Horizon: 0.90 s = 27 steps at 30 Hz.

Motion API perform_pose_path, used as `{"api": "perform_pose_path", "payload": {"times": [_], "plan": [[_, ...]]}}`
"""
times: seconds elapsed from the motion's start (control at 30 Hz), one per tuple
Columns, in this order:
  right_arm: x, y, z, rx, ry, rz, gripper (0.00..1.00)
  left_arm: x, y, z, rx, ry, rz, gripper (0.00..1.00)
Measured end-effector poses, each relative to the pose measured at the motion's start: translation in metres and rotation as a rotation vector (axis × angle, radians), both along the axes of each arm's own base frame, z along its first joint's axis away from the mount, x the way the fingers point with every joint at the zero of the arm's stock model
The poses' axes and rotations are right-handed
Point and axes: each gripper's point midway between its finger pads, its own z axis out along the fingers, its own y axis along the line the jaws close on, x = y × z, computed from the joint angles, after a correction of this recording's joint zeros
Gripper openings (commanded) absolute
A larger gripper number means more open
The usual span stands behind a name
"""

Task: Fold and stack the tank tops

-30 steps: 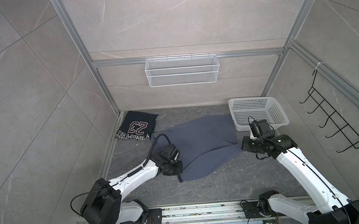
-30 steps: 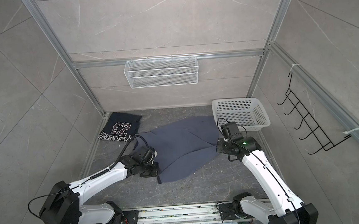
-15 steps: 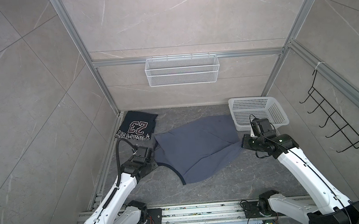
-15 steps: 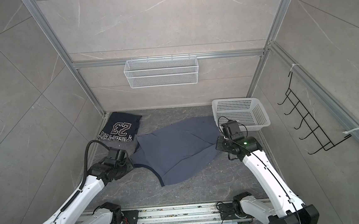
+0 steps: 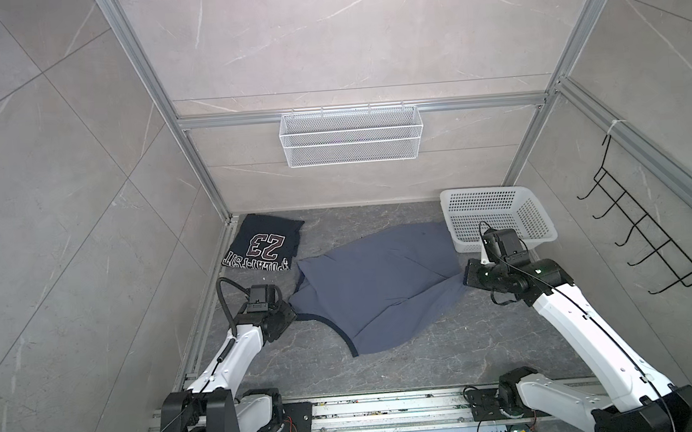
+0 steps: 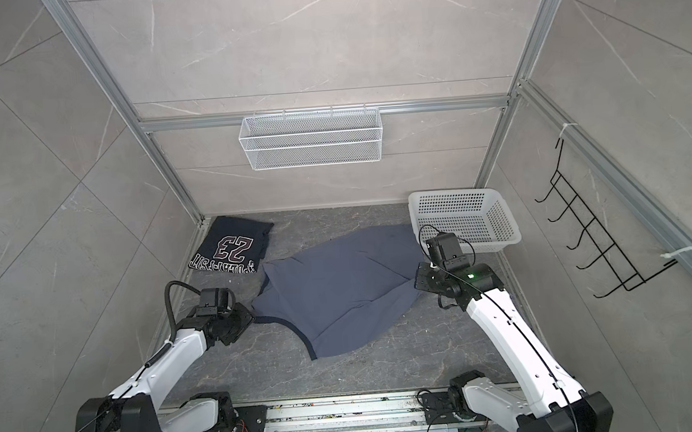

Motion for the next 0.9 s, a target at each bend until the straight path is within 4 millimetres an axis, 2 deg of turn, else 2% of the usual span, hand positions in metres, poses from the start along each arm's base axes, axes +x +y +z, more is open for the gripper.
{"api": "perform_pose_path", "payload": {"times": [0.17, 0.4, 0.57, 0.63, 0.73, 0.83, 0.9], "plan": [[0.0, 0.001, -0.003, 0.004, 0.008, 0.004, 0.0, 0.004, -0.007, -0.01, -0.032, 0.022, -0.02, 0.39], [0.0, 0.001, -0.004, 0.004, 0.011, 0.004, 0.0, 0.005, -0.009, -0.019, -0.035, 0.058, -0.034, 0.2], [0.0, 0.001, -0.004, 0.002, 0.011, 0.003, 0.0, 0.007, -0.008, -0.016, -0.021, 0.064, -0.043, 0.01], [0.0, 0.001, -0.003, 0.0, 0.01, 0.002, 0.0, 0.008, -0.006, -0.008, -0.007, 0.064, -0.048, 0.0], [0.002, -0.002, 0.004, -0.003, -0.001, -0.008, 0.0, 0.018, 0.001, 0.03, 0.037, 0.025, -0.046, 0.0], [0.006, -0.005, 0.022, -0.006, -0.039, -0.019, 0.0, 0.035, 0.012, 0.115, 0.118, -0.141, -0.024, 0.0], [0.01, -0.006, 0.037, -0.006, -0.074, -0.022, 0.0, 0.036, 0.019, 0.181, 0.174, -0.295, 0.004, 0.0]]}}
